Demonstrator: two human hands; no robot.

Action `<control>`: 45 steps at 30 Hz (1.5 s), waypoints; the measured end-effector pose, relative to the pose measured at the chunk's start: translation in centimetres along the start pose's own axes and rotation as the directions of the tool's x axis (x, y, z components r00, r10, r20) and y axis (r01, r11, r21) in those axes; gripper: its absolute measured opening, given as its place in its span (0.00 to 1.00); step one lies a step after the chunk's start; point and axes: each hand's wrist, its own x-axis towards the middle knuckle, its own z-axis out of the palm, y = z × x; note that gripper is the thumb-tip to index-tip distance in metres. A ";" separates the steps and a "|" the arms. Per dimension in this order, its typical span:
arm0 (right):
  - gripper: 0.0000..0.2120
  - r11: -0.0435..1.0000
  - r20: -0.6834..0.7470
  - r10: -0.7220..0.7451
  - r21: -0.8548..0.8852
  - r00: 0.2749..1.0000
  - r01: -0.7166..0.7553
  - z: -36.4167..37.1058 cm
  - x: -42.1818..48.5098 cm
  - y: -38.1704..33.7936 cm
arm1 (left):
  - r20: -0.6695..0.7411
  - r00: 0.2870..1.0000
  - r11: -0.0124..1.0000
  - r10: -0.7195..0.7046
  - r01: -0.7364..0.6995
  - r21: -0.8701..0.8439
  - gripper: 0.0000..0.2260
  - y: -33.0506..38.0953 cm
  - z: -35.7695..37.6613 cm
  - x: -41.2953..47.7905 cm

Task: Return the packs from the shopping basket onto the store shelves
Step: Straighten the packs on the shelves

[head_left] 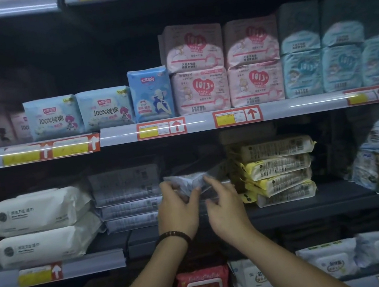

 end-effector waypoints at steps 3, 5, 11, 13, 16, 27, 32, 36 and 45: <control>0.28 1.000 0.053 -0.003 -0.022 0.999 0.004 0.1 0.4 0.2 | -0.018 0.999 0.995 0.051 -0.049 0.089 0.10 -0.4 0.0 0.4; 0.29 1.000 0.106 -0.002 -0.024 0.994 0.005 0.4 0.5 0.3 | -0.034 0.998 0.992 0.061 -0.057 0.109 0.06 -0.6 -0.2 0.5; 0.34 0.997 0.097 0.073 -0.020 0.993 -0.071 -0.3 0.4 1.0 | -0.145 0.986 0.996 -0.082 0.085 0.017 0.11 -2.2 -1.1 2.9; 0.38 0.991 0.060 0.136 -0.023 0.989 -0.135 -1.0 0.5 1.4 | -0.166 0.976 0.989 -0.139 0.130 -0.063 0.11 -2.4 -1.4 3.3; 0.41 0.983 0.048 0.184 -0.022 0.982 -0.183 -1.6 0.9 2.3 | -0.196 0.967 0.981 -0.162 0.136 -0.139 0.11 -2.2 -1.2 3.2; 0.45 0.899 0.070 0.353 0.251 0.933 -0.359 -1.3 2.5 2.8 | -0.243 0.854 0.830 0.459 -0.316 0.459 0.13 -1.9 1.3 -0.5; 0.41 0.918 0.008 0.350 0.196 0.937 -0.344 -1.5 2.2 2.2 | 0.278 0.832 0.523 0.479 -0.525 0.671 0.41 -3.4 3.5 -0.6; 0.43 0.924 0.014 0.336 0.191 0.942 -0.332 -0.6 2.4 2.3 | 0.332 0.829 0.455 0.449 -0.532 0.714 0.37 -5.2 3.9 0.4; 0.44 0.892 0.126 0.349 0.260 0.929 -0.370 0.3 3.3 4.3 | 0.386 0.858 0.366 0.339 -0.498 0.786 0.34 -5.1 3.0 0.9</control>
